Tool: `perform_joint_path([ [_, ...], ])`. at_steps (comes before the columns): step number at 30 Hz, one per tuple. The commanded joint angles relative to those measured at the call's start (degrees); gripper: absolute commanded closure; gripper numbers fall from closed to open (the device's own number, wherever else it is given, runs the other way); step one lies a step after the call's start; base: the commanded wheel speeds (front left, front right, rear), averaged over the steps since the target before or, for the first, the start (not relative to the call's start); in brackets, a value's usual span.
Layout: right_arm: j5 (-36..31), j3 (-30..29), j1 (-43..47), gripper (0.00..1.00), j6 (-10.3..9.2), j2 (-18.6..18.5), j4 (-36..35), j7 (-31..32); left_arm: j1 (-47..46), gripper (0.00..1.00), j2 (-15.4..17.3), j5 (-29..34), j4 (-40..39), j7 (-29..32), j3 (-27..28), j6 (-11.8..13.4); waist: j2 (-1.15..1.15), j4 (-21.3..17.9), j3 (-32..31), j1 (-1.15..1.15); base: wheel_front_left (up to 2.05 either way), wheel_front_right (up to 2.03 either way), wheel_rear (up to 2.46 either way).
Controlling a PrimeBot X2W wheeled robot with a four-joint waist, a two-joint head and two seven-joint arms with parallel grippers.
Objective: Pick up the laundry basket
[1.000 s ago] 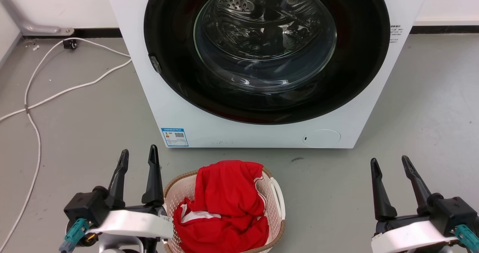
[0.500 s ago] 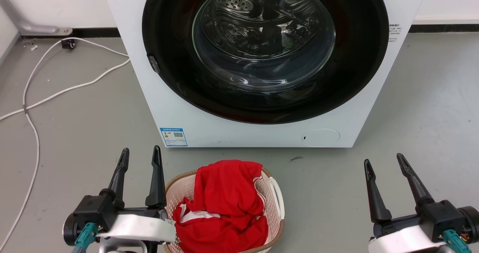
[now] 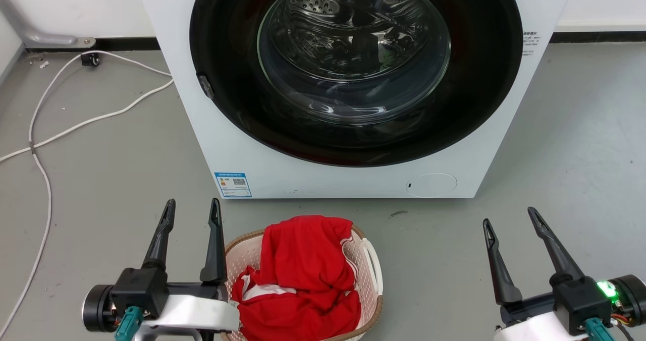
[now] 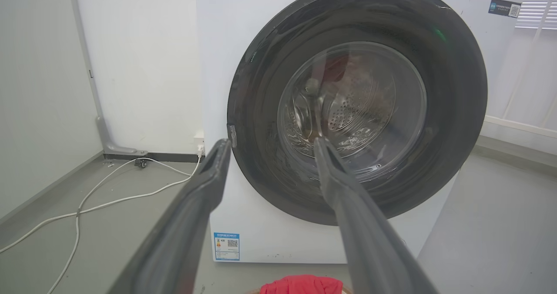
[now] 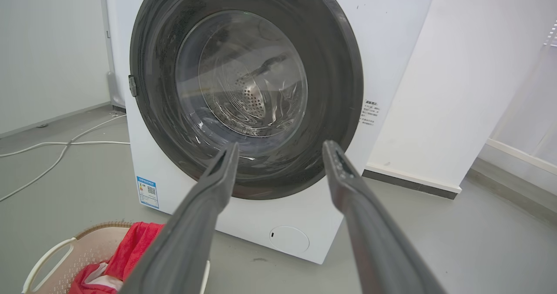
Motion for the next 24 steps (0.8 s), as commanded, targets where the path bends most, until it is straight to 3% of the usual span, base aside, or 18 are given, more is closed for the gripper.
perform_joint_path([
  [1, -1.5, 0.12, 0.9, 0.0, -0.02, -0.07, -0.43, -0.52, 0.54, 0.0, 0.13, 1.03, -0.38, -0.52, -0.01, 0.37, 0.0, -0.01, -0.02, 0.0, 0.0, 0.0, 0.0],
  [24, -0.56, 0.71, -0.56, 0.0, -0.02, -0.07, 1.22, -0.4, -0.04, 0.0, 0.12, 0.68, 1.44, -0.39, 0.98, 1.06, 0.0, 0.23, 0.71, 0.0, 0.0, 0.0, 0.0],
])
